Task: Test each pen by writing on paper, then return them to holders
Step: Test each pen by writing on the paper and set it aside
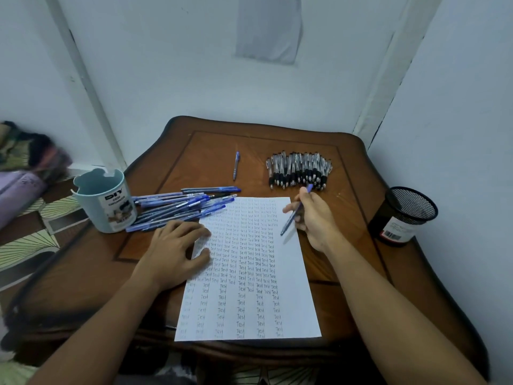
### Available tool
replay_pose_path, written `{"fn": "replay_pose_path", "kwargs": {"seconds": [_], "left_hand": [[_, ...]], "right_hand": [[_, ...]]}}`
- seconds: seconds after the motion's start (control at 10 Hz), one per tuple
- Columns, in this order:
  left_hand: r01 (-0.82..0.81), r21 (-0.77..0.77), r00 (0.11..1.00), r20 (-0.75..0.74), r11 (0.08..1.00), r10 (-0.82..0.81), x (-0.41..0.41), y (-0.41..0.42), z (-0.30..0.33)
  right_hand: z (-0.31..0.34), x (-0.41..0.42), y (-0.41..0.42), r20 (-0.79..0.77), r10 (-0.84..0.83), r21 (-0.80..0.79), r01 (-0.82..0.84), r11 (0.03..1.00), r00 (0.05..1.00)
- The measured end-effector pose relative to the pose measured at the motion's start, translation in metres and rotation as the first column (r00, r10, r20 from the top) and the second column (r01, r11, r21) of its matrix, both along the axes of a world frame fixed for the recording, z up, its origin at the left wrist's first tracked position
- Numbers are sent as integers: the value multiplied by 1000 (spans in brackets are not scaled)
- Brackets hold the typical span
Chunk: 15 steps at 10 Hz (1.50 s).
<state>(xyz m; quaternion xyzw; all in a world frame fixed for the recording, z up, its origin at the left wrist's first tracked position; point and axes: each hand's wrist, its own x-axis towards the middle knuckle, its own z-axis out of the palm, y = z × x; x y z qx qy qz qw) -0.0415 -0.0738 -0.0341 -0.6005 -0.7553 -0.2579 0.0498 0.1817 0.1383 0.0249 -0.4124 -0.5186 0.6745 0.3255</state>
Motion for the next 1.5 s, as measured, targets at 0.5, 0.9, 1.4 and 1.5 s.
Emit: {"fn": "replay_pose_path", "kwargs": {"seconds": [0.5, 0.9, 1.4, 1.5], "left_hand": [[-1, -16, 1000, -2, 1000, 1, 2, -1, 1], [-5, -17, 1000, -1, 1000, 5, 2, 0, 2], [-2, -23, 1000, 2, 1000, 2, 1, 0, 0], [0, -21, 1000, 1, 1000, 0, 0, -1, 1]], "right_hand": [[-31, 7, -15, 49, 72, 259, -82, 962, 996], [-32, 7, -18, 129, 56, 360, -99, 928, 990], [-34, 6, -19, 124, 21, 373, -66, 926, 992], [-33, 7, -19, 150, 42, 384, -98, 918, 988]]}}
